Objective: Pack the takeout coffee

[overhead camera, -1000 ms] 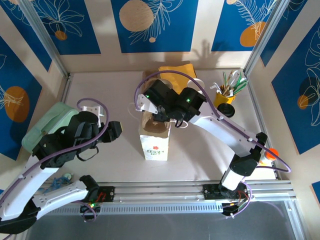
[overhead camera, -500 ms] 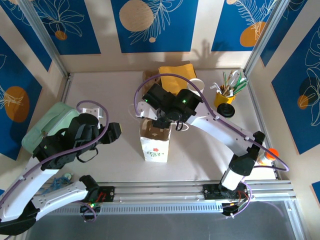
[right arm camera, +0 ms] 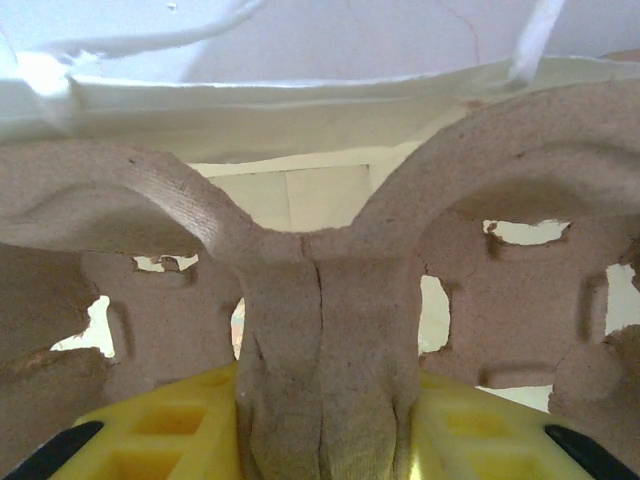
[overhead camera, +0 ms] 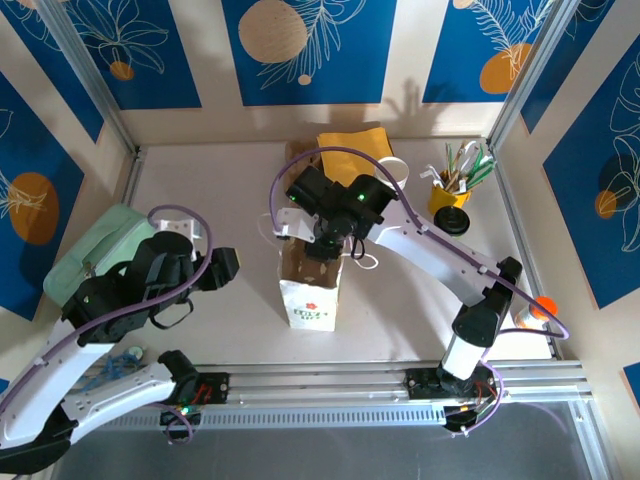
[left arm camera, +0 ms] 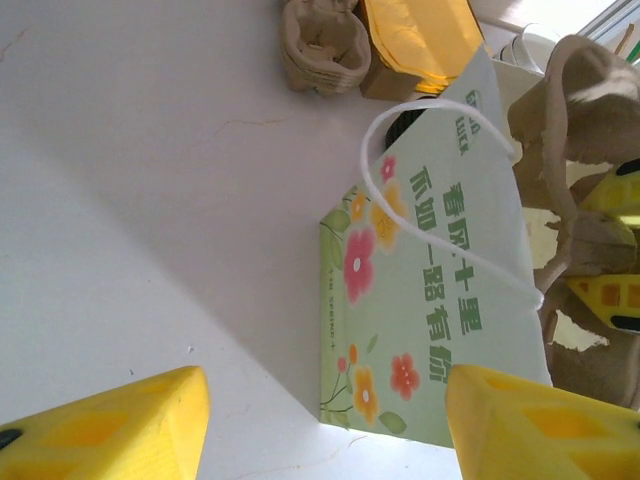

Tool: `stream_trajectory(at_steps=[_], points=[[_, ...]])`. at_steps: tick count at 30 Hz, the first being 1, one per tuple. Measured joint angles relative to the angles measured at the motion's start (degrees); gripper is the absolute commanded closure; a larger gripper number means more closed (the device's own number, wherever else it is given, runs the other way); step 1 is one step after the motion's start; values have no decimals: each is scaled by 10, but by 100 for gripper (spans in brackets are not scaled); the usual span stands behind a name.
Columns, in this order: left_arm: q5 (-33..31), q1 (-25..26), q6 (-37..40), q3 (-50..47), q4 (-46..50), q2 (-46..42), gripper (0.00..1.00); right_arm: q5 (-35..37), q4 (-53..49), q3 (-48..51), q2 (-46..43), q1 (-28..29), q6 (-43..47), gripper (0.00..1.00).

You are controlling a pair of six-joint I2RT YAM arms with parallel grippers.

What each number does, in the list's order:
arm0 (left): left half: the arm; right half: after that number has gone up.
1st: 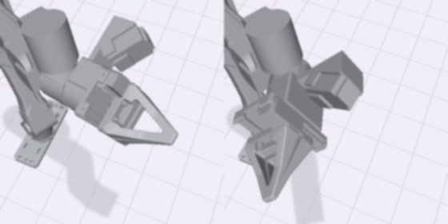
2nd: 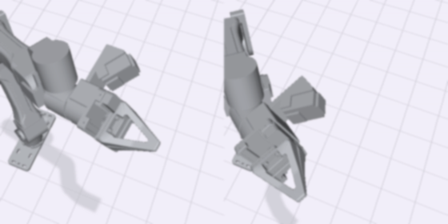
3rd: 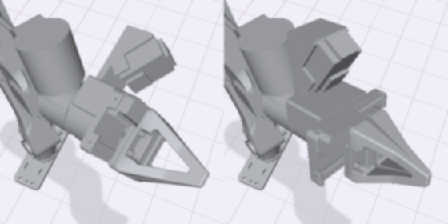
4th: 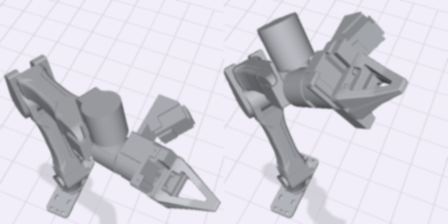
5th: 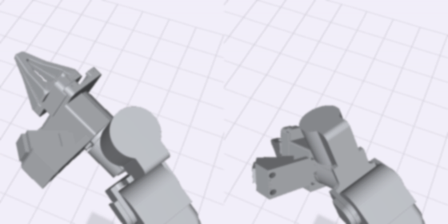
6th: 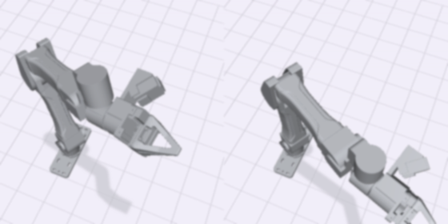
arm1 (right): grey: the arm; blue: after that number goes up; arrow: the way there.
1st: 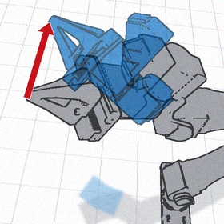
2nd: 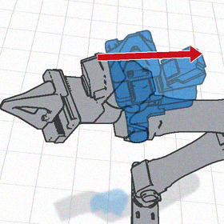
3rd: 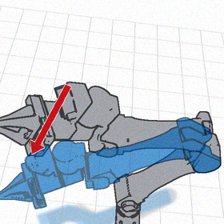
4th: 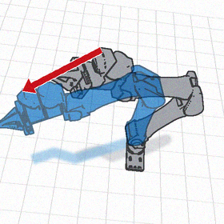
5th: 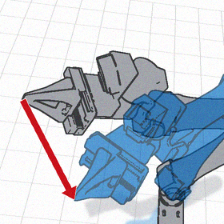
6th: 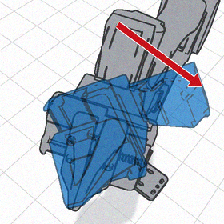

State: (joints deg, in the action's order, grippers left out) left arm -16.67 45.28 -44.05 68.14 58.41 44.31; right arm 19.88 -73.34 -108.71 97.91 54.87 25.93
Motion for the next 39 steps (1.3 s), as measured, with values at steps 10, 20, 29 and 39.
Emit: stream_trajectory(at_steps=[10, 20, 29, 39], points=[[-2, 0, -4, -8, 2, 0, 35, -32, -7, 25, 10, -12, 0, 63], [14, -2, 8, -33, -19, 0, 28, -70, -9, 27, 28, -22, -1, 63], [146, -3, 85, -78, -145, 5, 30, -88, -7, 30, 28, -26, -5, 64], [234, -3, 126, -105, -245, 45, 44, -93, 23, 88, 9, -40, -7, 63]])
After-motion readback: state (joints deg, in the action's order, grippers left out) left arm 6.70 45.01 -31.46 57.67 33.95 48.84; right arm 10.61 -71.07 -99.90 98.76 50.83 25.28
